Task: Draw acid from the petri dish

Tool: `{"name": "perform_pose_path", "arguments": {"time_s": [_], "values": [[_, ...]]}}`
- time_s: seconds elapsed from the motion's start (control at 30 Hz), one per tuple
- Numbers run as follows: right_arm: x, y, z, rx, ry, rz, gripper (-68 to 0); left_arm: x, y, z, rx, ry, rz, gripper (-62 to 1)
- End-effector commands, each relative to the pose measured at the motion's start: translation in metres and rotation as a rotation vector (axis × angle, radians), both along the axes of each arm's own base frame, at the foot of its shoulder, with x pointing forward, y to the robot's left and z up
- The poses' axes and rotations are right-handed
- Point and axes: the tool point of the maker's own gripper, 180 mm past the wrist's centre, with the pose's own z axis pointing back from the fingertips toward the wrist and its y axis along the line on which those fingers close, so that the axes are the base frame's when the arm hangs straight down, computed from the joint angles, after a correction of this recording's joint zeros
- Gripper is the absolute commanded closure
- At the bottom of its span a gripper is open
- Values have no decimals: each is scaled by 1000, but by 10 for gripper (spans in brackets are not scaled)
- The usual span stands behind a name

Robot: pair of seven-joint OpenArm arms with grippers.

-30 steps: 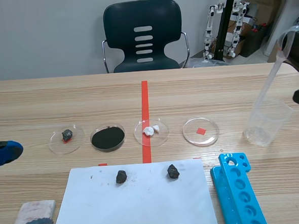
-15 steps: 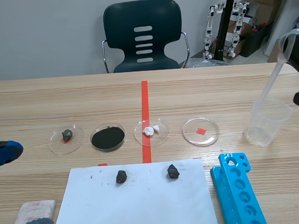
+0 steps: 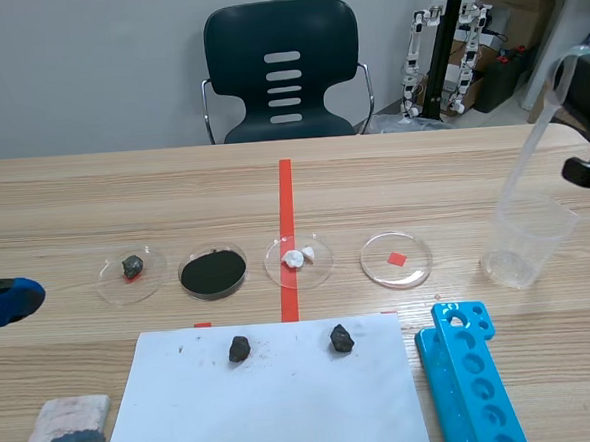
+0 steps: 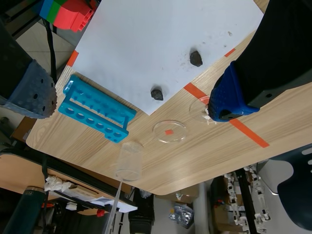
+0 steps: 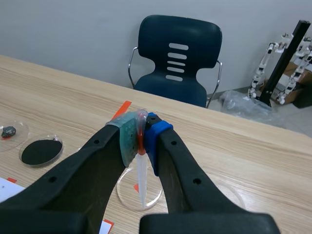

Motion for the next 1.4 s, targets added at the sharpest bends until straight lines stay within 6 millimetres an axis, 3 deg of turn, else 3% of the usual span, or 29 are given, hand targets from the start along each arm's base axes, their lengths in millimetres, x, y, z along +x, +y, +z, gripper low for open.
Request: {"name": "perform_pose_path", "arguments": {"time_s": [0.0,0.4,0.73,1.1,1.37], "values": [[6,1,5,3,-29,8,-2,-1,-2,6,-34,-6,3,-623],[42,2,1,13,-64,11,-2,-1,-2,6,-34,-6,3,-623],[74,5,-29,19,-38,20,-2,-1,-2,6,-34,-6,3,-623],[88,22,-52,20,-46,66,-2,-1,-2,6,-34,-6,3,-623],[91,26,-84,-17,-32,41,-2,-1,-2,6,-34,-6,3,-623]]}}
